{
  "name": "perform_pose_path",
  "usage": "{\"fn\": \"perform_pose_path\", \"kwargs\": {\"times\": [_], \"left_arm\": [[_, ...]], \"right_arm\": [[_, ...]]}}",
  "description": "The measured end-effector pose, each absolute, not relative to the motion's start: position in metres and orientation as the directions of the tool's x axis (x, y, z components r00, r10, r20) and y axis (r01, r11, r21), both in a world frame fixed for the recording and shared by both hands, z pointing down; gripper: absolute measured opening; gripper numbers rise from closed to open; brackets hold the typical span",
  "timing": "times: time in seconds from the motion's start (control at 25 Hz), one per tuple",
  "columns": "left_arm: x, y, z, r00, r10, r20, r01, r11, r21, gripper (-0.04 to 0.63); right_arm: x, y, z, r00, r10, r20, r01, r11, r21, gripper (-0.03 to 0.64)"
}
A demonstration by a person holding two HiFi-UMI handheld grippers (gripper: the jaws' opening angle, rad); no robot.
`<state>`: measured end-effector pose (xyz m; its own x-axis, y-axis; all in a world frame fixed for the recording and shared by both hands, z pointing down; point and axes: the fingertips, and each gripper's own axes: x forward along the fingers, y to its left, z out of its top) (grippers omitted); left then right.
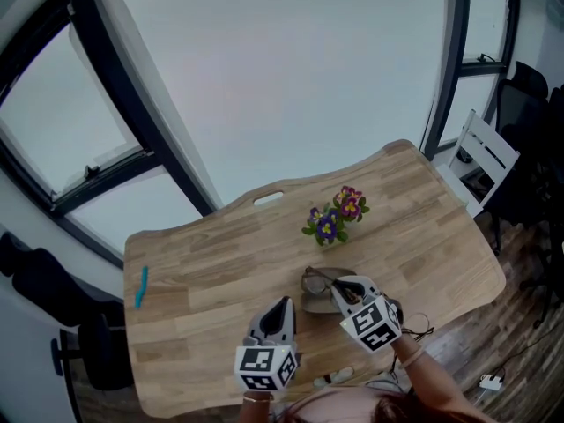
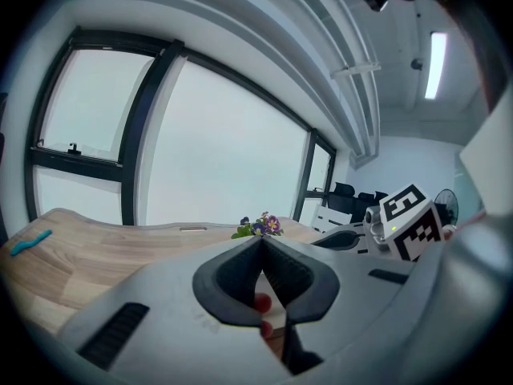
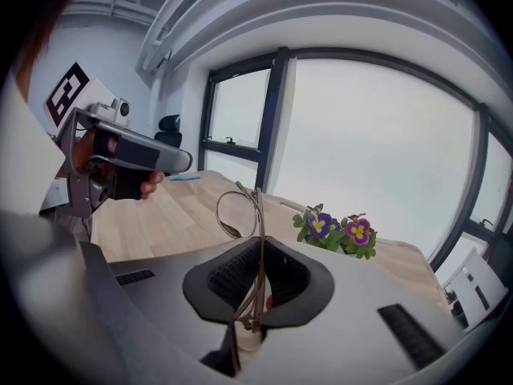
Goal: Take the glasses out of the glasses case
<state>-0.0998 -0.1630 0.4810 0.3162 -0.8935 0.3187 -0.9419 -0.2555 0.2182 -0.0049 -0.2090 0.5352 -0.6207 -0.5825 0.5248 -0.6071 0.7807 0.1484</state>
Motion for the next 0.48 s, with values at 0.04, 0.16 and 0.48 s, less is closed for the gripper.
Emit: {"fn": "perform_pose_path", "kwargs": {"times": [0.04, 0.16, 0.48], "left_arm": [[-0.100, -0.162, 0.479, 0.316, -0.895, 0.314, -0.942, -0.257, 0.216, -0.003], [-0.098, -0.160, 0.472, 0.317, -0.899, 0.302, -0.942, -0.263, 0.208, -0.003], [-0.099, -0.156, 0.458, 0.313, -0.909, 0.274, -0.939, -0.253, 0.234, -0.003]], "right_arm": [[-0.004, -0.208, 0.533, -0.622, -0.586, 0.520, -0.611, 0.778, 0.146, 0.015], [-0.002, -0.205, 0.526, -0.625, -0.595, 0.505, -0.627, 0.768, 0.129, 0.015], [0.005, -0.198, 0.504, -0.632, -0.631, 0.449, -0.679, 0.730, 0.071, 0.015]]}}
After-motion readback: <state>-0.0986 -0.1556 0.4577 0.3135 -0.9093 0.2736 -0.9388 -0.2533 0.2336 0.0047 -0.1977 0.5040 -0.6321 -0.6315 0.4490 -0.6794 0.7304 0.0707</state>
